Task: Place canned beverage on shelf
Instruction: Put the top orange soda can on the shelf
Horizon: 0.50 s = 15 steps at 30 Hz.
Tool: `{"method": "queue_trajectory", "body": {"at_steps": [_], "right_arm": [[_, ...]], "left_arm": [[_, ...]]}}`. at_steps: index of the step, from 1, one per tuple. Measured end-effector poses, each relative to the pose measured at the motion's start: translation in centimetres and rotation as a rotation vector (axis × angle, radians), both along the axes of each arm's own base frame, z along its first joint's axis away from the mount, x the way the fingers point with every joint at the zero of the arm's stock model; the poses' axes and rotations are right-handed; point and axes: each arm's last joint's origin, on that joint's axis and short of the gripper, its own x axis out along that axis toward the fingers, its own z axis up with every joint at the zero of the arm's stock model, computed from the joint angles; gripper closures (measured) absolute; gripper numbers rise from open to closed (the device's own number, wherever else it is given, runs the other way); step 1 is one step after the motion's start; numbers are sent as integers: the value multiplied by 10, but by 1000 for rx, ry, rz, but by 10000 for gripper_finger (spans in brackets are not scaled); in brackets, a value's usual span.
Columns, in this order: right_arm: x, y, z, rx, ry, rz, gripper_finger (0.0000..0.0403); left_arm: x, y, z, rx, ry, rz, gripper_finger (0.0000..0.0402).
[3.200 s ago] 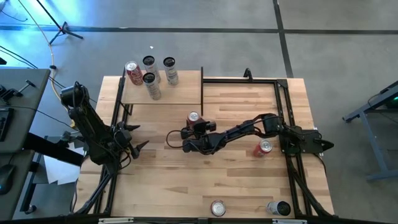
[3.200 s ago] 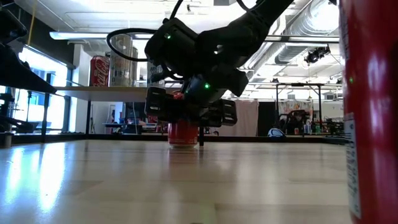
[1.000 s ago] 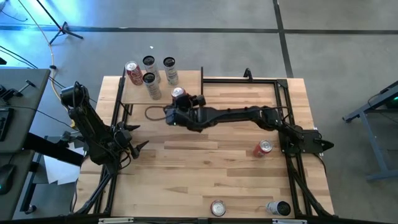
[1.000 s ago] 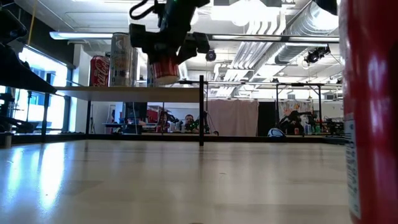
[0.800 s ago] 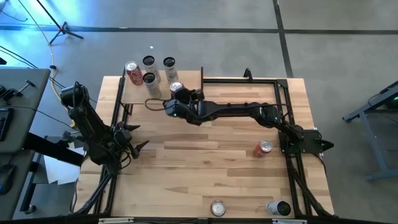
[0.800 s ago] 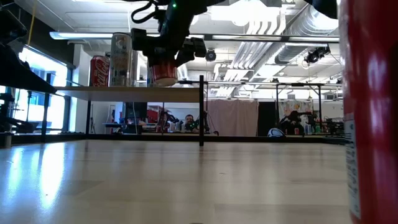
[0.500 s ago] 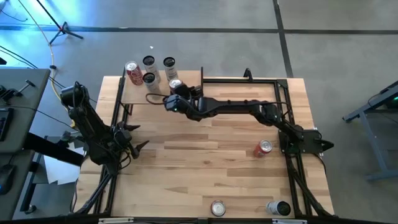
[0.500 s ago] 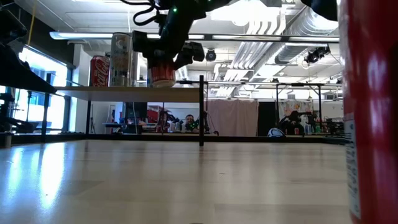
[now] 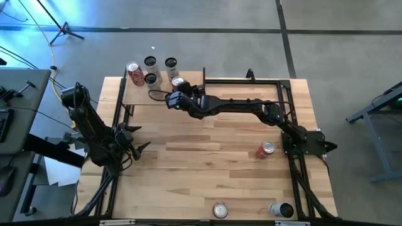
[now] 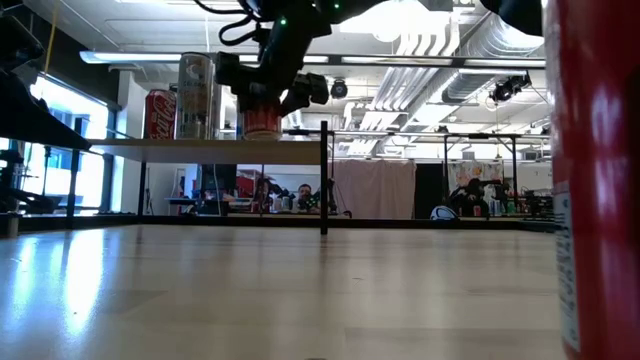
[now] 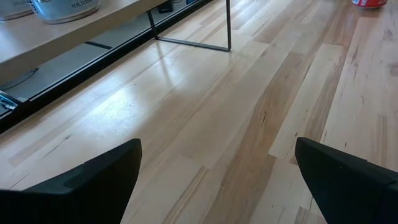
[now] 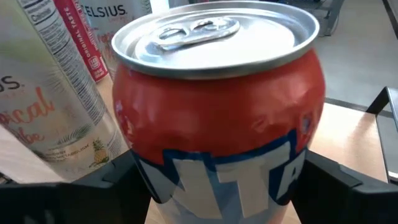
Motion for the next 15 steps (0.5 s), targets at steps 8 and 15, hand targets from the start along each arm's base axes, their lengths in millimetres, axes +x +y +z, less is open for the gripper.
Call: {"method": "queue_trajectory", "body": {"at_steps": [8, 15], "right_arm": [[-5, -3, -4, 35, 9, -39, 87], [-5, -3, -4, 37, 18, -36, 83]], "left_arm": [[0, 0, 0, 0, 0, 0, 2], [0, 0, 0, 0, 0, 0, 2]]}}
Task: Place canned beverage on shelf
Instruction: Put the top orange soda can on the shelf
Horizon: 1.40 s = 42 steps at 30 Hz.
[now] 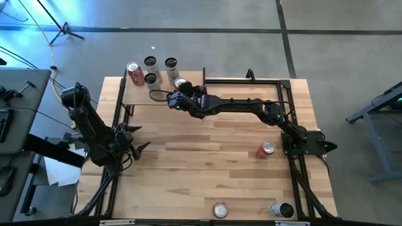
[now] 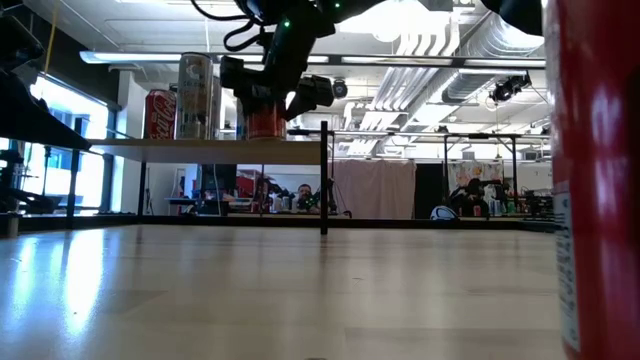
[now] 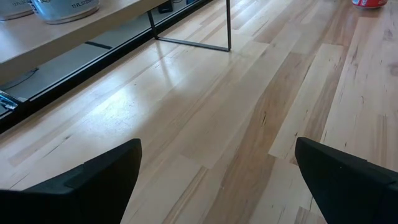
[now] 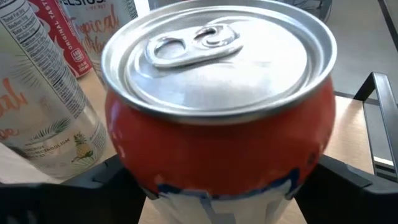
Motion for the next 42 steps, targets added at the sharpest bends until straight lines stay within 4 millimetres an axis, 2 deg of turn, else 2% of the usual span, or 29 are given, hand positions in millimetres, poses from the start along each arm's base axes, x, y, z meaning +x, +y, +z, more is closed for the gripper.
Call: {"method": "queue_trajectory", "body": {"at_steps": [14, 17, 22, 25, 29, 32, 35, 40, 42], "right_arm": [[0, 8, -2, -7, 29, 14, 78], [0, 12, -2, -11, 35, 16, 63], [0, 24, -2, -44, 48, -2, 12], [-1, 35, -4, -48, 51, -9, 9], [-7, 58, -8, -15, 76, -13, 7], [-21, 87, -7, 44, 91, -20, 4], [-42, 121, 0, 80, 105, -49, 4], [-92, 170, 14, 55, 132, -146, 4], [-102, 188, 16, 58, 52, -157, 4]], "left_arm": [[0, 0, 0, 0, 0, 0, 2], [0, 0, 0, 0, 0, 0, 2], [0, 0, 0, 0, 0, 0, 2], [0, 0, 0, 0, 0, 0, 2], [0, 0, 0, 0, 0, 0, 2], [0, 0, 0, 0, 0, 0, 2], [0, 0, 0, 0, 0, 0, 2], [0, 0, 0, 0, 0, 0, 2], [0, 0, 0, 0, 0, 0, 2]]}}
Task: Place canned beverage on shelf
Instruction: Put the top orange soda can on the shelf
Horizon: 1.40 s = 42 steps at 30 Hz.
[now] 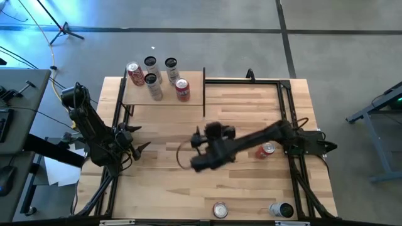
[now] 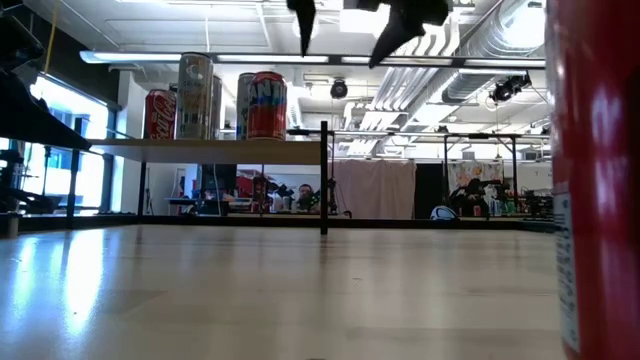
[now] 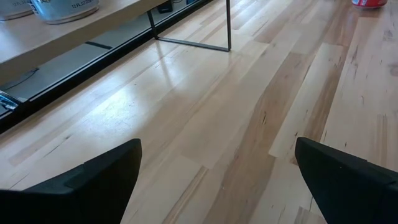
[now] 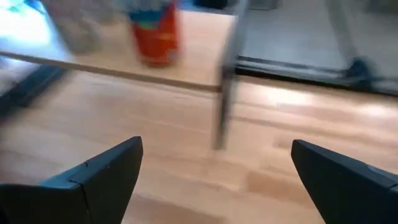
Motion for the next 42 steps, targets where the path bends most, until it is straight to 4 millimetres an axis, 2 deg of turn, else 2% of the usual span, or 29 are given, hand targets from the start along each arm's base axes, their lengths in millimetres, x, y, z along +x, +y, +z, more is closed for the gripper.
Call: {"method": "queue_trajectory", "body": {"at_steps": [2, 5, 8, 11, 16, 20, 26, 30, 34, 37, 42], "right_arm": [[-18, 11, 1, -41, 18, 37, 6], [-44, 14, 2, -87, -44, 33, 8], [-75, 7, -14, -86, -58, -14, 9], [-116, -1, -28, -143, -96, -22, 9], [-178, -18, -55, -343, -279, 98, 9], [-211, -34, -75, -412, -357, 152, 9], [-233, -41, -93, -427, -329, 184, 9], [-232, -38, -97, -397, -367, 181, 9], [-232, -38, -99, -374, -251, 176, 9], [-233, -38, -103, -296, -138, 150, 9], [-234, -35, -111, -56, -43, 54, 9]], "left_arm": [[0, 0, 0, -1, 0, 0, 2], [0, 0, 0, -1, -1, 0, 2], [0, 0, 0, -1, -1, 0, 2], [0, 0, 0, 1, 1, -1, 2], [0, 0, 0, 0, 0, 0, 2], [0, 0, 0, 0, 0, 0, 2], [0, 0, 0, -1, 0, 0, 2], [0, 0, 0, 0, 0, 0, 2], [0, 0, 0, 0, 0, 0, 2], [0, 0, 0, 0, 0, 0, 2], [0, 0, 0, 0, 0, 0, 2]]}}
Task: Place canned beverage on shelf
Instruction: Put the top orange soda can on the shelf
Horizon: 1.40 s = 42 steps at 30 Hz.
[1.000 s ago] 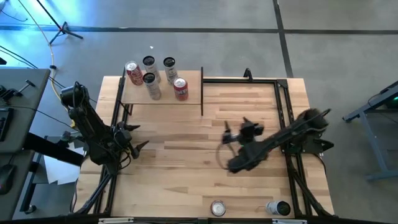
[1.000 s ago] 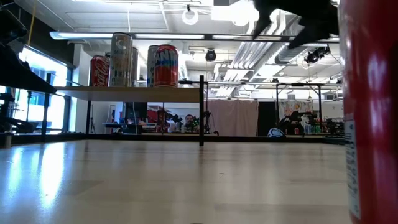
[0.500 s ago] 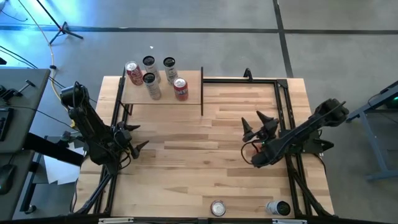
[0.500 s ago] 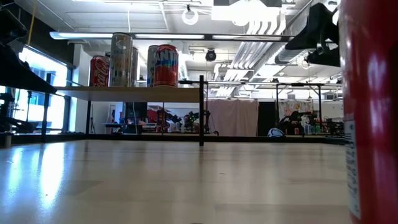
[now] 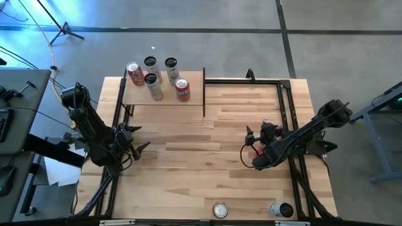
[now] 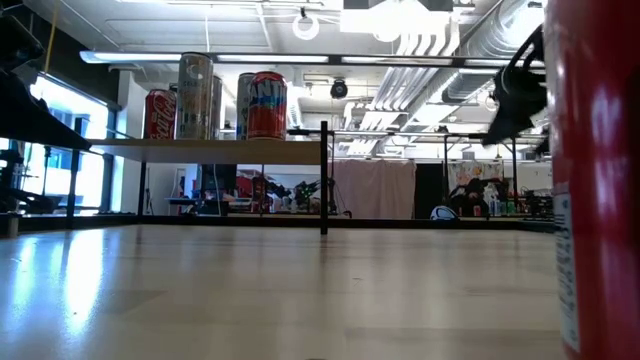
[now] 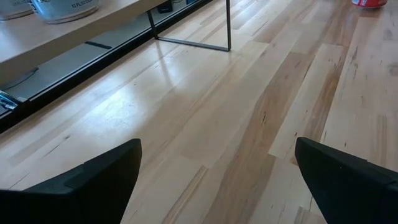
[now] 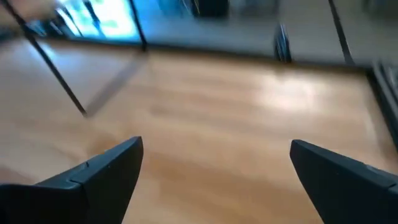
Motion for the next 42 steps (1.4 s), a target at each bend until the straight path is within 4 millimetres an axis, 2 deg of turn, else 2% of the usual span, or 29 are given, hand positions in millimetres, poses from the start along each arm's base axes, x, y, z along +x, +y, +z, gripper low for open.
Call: {"method": "queue_trajectory", "body": {"at_steps": [5, 8, 18, 24, 26, 29, 36, 39, 42], "right_arm": [[2, 6, -8, 256, 51, -75, 9], [5, 10, -10, 344, 42, -89, 9], [10, 13, -12, 407, 4, -91, 9], [12, 13, -9, 416, -93, -122, 9], [15, 14, 0, 371, -115, -89, 9], [22, 17, 26, 283, -113, -9, 9], [36, 22, 94, 23, 64, 266, 9], [29, 15, 114, -147, 119, 294, 9], [9, 1, 124, -262, 168, 269, 9]], "left_arm": [[0, 0, 0, 0, 0, 0, 2], [0, 0, 0, -1, -1, 0, 2], [0, 0, 0, -1, -1, 0, 2], [0, 0, 0, 0, 0, 0, 2], [0, 0, 0, -1, -1, 0, 2], [0, 0, 0, -1, 0, 0, 2], [0, 0, 0, -1, -1, 0, 2], [0, 0, 0, 0, 0, 0, 2], [0, 0, 0, -1, -1, 0, 2]]}}
